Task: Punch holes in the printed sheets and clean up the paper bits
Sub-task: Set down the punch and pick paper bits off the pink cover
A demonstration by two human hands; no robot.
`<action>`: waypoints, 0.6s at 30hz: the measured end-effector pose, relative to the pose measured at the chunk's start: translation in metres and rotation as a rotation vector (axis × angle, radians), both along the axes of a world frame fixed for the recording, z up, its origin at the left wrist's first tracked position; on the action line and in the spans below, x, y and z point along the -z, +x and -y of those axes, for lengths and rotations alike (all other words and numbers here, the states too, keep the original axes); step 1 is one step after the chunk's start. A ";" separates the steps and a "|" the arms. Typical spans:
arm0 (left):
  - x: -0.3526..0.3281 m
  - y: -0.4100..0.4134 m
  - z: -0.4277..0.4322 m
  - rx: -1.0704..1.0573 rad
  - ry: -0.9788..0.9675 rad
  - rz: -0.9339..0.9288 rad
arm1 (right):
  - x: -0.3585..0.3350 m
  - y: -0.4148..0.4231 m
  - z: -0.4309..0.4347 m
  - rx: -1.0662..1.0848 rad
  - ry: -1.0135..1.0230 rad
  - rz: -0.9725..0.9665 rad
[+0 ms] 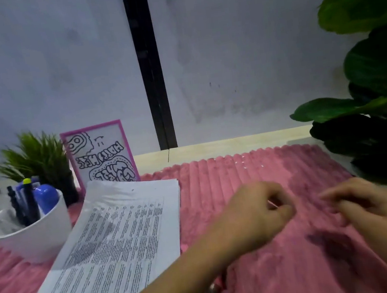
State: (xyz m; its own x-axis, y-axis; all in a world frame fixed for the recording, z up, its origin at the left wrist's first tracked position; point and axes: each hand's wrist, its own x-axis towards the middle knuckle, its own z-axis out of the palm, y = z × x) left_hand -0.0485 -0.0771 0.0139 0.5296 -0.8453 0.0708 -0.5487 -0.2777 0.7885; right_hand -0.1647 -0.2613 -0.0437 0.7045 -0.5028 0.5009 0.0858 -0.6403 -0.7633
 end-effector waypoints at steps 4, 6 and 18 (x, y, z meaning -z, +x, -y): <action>0.010 0.090 0.003 -0.408 -0.064 0.086 | -0.012 0.113 -0.026 -0.075 0.025 -0.149; 0.025 0.127 0.012 -0.557 -0.105 0.075 | -0.012 0.162 -0.021 -0.012 0.020 -0.160; 0.069 0.222 0.055 -0.700 -0.175 0.006 | 0.001 0.291 0.020 -0.139 -0.160 -0.423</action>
State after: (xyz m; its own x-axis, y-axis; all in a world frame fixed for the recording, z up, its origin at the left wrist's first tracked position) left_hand 0.1734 -0.1323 -0.0554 0.9423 -0.2835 0.1780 -0.2920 -0.4360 0.8512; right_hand 0.1265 -0.2816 -0.0451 0.9186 -0.3292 0.2187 -0.1183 -0.7569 -0.6427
